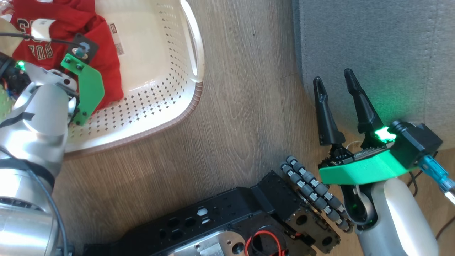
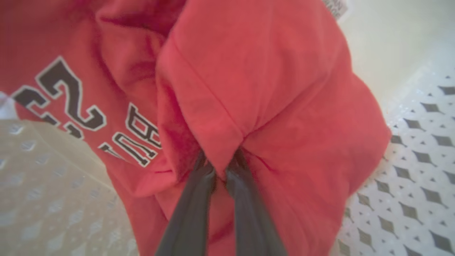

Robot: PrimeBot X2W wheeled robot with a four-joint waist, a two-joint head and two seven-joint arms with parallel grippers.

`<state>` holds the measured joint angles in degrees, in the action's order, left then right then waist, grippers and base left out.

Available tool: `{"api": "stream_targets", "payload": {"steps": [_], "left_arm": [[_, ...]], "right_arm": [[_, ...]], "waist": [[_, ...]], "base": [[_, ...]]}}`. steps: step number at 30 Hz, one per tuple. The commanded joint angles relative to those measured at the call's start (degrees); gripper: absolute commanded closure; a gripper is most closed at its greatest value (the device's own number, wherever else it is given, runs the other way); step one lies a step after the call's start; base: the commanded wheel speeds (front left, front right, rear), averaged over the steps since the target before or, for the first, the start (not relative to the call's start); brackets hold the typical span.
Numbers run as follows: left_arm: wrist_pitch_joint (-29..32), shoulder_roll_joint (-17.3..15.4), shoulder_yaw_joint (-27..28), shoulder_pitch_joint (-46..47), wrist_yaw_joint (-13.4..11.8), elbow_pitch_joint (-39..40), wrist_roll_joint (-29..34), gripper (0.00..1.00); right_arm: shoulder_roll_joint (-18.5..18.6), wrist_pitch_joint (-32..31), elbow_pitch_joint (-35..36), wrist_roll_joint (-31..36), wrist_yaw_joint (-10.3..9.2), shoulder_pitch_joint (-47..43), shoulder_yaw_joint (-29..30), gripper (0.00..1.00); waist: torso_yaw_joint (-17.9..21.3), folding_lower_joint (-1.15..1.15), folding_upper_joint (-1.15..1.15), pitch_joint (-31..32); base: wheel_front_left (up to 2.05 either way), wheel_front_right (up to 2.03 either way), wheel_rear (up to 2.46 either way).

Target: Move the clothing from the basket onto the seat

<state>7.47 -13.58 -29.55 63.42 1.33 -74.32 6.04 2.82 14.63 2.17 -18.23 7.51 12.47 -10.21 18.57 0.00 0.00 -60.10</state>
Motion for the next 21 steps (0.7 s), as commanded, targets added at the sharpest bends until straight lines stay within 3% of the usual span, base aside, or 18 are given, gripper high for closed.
{"api": "stream_targets", "payload": {"steps": [1,11,21], "left_arm": [[-0.77,-2.17,0.98,-0.99,-0.36,0.37,-0.48,1.0],[-6.45,-2.27,2.52,-4.13,-0.93,0.37,-3.9,1.0],[-18.97,4.33,4.68,-11.61,-1.27,0.41,-9.03,1.0]], "right_arm": [[0.06,0.37,0.79,-0.43,-0.02,-0.88,-1.0,0.0],[0.06,0.37,-1.59,-2.21,-0.02,3.93,-2.92,0.0],[0.06,0.37,-5.98,-0.5,-0.02,1.86,-0.03,0.0]], "waist": [[0.19,0.0,0.0,0.42],[1.41,0.0,0.0,6.17],[-4.15,0.0,0.0,22.22]], "base": [[0.0,0.0,0.0],[0.0,0.0,0.0],[0.0,0.0,0.0]]}}
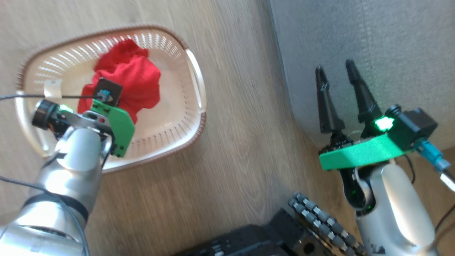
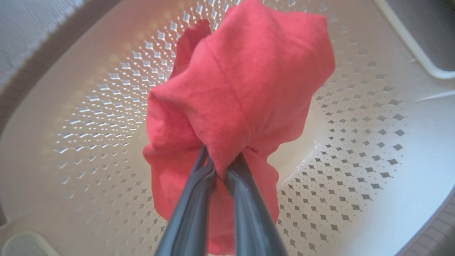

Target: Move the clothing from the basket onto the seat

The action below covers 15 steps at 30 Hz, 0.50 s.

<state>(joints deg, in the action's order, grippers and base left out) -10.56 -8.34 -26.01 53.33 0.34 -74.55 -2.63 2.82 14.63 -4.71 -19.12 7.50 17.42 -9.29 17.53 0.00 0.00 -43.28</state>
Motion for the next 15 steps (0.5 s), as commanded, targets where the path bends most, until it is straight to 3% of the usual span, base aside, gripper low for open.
{"api": "stream_targets", "payload": {"steps": [1,8,15], "left_arm": [[-1.79,-0.43,1.4,-1.96,-0.35,0.73,-0.83,1.0],[-4.31,1.43,3.34,-4.97,-1.16,4.14,-3.76,1.0],[-4.42,1.45,5.99,-12.2,-1.43,23.79,-5.49,1.0]], "right_arm": [[0.06,0.37,0.45,0.69,-0.01,-3.38,-0.95,0.0],[0.06,0.37,-1.76,1.9,-0.01,-5.18,-0.3,0.0],[0.06,0.37,-3.44,3.03,-0.01,-7.75,0.18,0.0]], "waist": [[-3.66,0.0,0.0,6.74],[-6.85,0.0,0.0,15.26],[-9.7,0.0,0.0,24.64]], "base": [[0.0,0.0,0.0],[0.0,0.0,0.0],[0.0,0.0,0.0]]}}
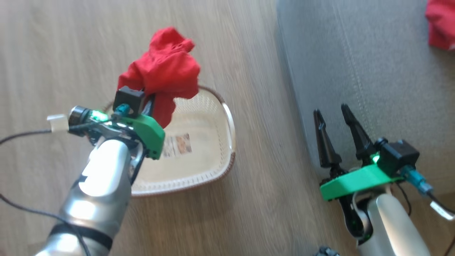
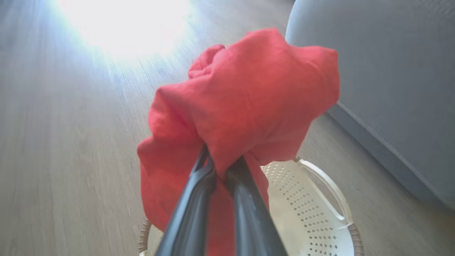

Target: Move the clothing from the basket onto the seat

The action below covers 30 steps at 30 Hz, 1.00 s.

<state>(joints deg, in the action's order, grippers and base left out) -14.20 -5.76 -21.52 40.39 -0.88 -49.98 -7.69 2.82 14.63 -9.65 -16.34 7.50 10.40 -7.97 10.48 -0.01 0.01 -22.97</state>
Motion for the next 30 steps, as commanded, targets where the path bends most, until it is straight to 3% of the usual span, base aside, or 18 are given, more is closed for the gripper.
{"api": "stream_targets", "payload": {"steps": [1,10,15,22,30], "left_arm": [[-0.78,-1.25,1.99,-0.61,-0.47,2.87,-0.32,1.0],[-0.79,-0.95,9.05,-12.04,-2.44,32.66,0.84,1.0],[-0.79,-0.01,13.08,-15.58,-1.68,44.86,1.4,1.0],[-0.79,1.4,13.79,-18.31,1.25,53.92,2.47,1.0],[-0.8,2.2,8.54,-21.64,5.12,56.82,3.74,1.0]], "right_arm": [[0.06,0.37,1.27,0.32,-0.01,-1.17,-1.09,0.0],[1.46,0.37,0.04,-0.24,-0.01,-5.35,-1.97,0.0],[2.42,0.37,0.47,-0.59,-0.01,-6.77,-2.43,0.0],[3.68,0.37,0.89,-0.6,-0.01,-8.86,-2.68,0.0],[3.93,0.37,2.07,0.15,-0.01,-9.29,-2.63,0.0]], "waist": [[-3.0,0.01,-0.01,5.68],[-5.62,0.01,-0.01,14.59],[-6.73,0.01,-0.01,17.06],[-8.5,0.01,-0.01,19.47],[-9.3,0.01,-0.01,20.46]], "base": [[0.0,0.0,0.0],[0.0,0.0,0.0],[0.0,0.0,0.0],[0.0,0.0,0.0],[0.0,0.0,0.0]]}}
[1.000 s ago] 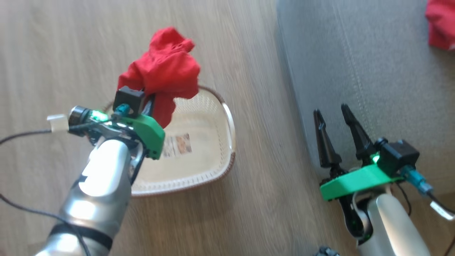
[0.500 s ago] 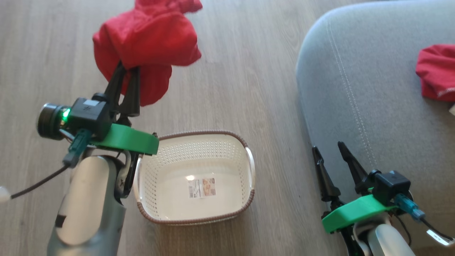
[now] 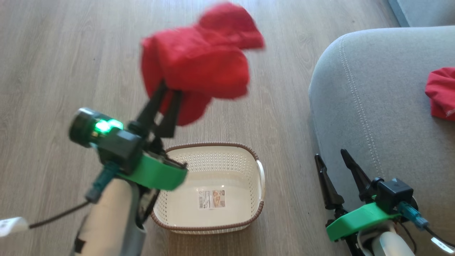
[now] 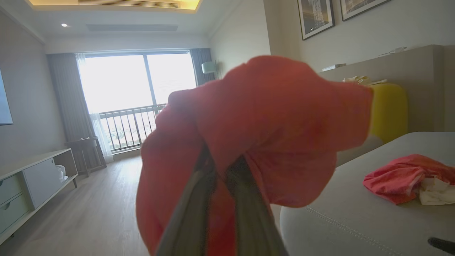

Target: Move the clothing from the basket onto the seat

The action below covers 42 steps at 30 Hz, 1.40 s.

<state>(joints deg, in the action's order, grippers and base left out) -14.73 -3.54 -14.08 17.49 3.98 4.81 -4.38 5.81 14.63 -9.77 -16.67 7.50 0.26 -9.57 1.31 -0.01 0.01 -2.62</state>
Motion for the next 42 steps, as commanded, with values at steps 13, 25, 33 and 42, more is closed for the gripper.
{"api": "stream_targets", "payload": {"steps": [13,25,33,42], "left_arm": [[-0.27,0.5,-8.84,-1.73,2.35,2.71,0.71,1.0],[-0.27,0.62,-10.08,-2.26,2.51,0.83,0.31,1.0],[-0.27,0.65,-9.4,-1.63,2.58,0.39,0.67,1.0],[-0.27,0.66,-8.15,-1.1,2.6,-0.07,0.77,1.0]], "right_arm": [[0.2,0.37,3.26,2.01,-0.01,1.37,1.83,0.0],[0.24,0.37,3.05,1.88,-0.01,1.46,1.68,0.0],[1.43,0.37,5.09,2.56,-0.01,0.68,2.91,0.0],[9.35,0.37,15.97,1.92,-0.01,0.48,-7.31,0.0]], "waist": [[-1.29,0.01,-0.01,-1.43],[-0.57,0.01,-0.01,-0.25],[0.0,0.01,-0.01,-0.16],[0.52,0.01,-0.01,-0.2]], "base": [[0.0,0.0,0.0],[0.0,0.0,0.0],[0.0,0.0,0.0],[0.0,0.0,0.0]]}}
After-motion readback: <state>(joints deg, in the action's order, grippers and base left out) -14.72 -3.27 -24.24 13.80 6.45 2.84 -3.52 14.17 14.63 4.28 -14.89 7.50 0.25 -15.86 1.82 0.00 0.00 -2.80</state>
